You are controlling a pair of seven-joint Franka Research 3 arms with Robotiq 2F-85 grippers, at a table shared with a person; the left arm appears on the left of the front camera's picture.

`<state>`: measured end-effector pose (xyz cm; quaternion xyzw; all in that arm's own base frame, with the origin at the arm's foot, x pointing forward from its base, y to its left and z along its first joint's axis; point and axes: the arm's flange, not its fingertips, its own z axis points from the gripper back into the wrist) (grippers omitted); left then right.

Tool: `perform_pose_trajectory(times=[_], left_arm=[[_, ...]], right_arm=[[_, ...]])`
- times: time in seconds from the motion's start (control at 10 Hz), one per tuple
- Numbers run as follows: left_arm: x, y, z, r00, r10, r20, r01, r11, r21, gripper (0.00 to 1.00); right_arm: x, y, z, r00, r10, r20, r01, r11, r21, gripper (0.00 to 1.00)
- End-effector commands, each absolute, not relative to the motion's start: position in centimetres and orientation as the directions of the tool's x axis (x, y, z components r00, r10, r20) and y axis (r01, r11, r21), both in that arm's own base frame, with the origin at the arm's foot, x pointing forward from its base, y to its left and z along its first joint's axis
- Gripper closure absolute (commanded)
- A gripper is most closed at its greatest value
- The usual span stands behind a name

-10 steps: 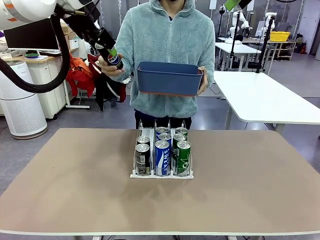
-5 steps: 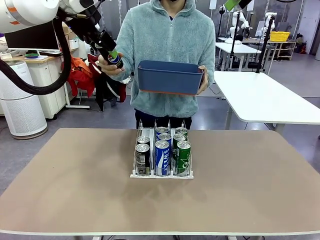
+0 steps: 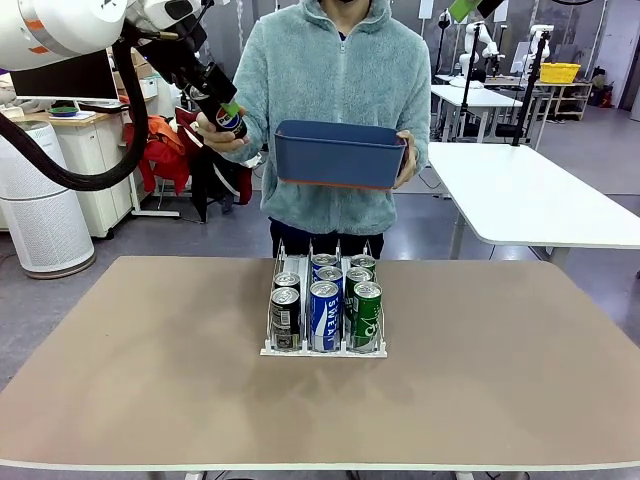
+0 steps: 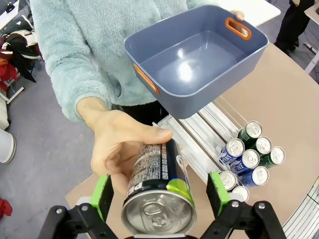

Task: Fill the beverage cans into the dispenser.
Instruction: Pick up the Pepsi coke handed by the human.

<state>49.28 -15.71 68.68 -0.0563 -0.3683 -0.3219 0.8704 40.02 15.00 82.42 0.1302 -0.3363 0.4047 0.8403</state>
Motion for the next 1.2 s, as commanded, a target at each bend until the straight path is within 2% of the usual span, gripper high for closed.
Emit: perform_pose_trajectory(times=[0.0, 0.2, 0.3, 0.5, 0.6, 0.7, 0.8, 1.1], left_arm=[[49.19, -15.65, 68.44, 0.524, -0.522, 0.673, 0.601, 0.786, 0.141, 0.00], [49.19, -15.65, 68.44, 0.524, -0.522, 0.673, 0.601, 0.786, 0.141, 0.00], [49.27, -15.76, 68.73, 0.522, -0.519, 0.677, 0.602, 0.786, 0.139, 0.56], [49.26, -15.79, 68.58, 0.525, -0.516, 0.677, 0.603, 0.787, 0.132, 0.60], [49.20, -15.70, 68.69, 0.523, -0.517, 0.678, 0.606, 0.784, 0.131, 1.00], [49.30, -15.99, 68.56, 0.528, -0.514, 0.676, 0.604, 0.787, 0.128, 0.77], [49.32, -15.99, 68.54, 0.533, -0.520, 0.667, 0.602, 0.787, 0.132, 1.00], [49.15, -15.98, 68.49, 0.542, -0.546, 0.639, 0.596, 0.786, 0.166, 1.00]], right_arm=[[39.86, 14.93, 82.24, 0.436, 0.590, 0.679, -0.777, 0.627, -0.046, 0.01], [39.86, 14.93, 82.24, 0.436, 0.590, 0.679, -0.777, 0.627, -0.046, 0.01], [39.86, 14.93, 82.24, 0.436, 0.590, 0.679, -0.777, 0.627, -0.046, 0.01], [39.86, 14.93, 82.24, 0.436, 0.590, 0.679, -0.777, 0.627, -0.046, 0.01], [39.86, 14.93, 82.24, 0.436, 0.590, 0.679, -0.777, 0.627, -0.046, 0.01], [39.86, 14.93, 82.24, 0.436, 0.590, 0.679, -0.777, 0.627, -0.046, 0.01], [39.86, 14.93, 82.24, 0.436, 0.590, 0.679, -0.777, 0.627, -0.046, 0.01], [39.86, 14.93, 82.24, 0.436, 0.590, 0.679, -0.777, 0.627, -0.046, 0.01]])
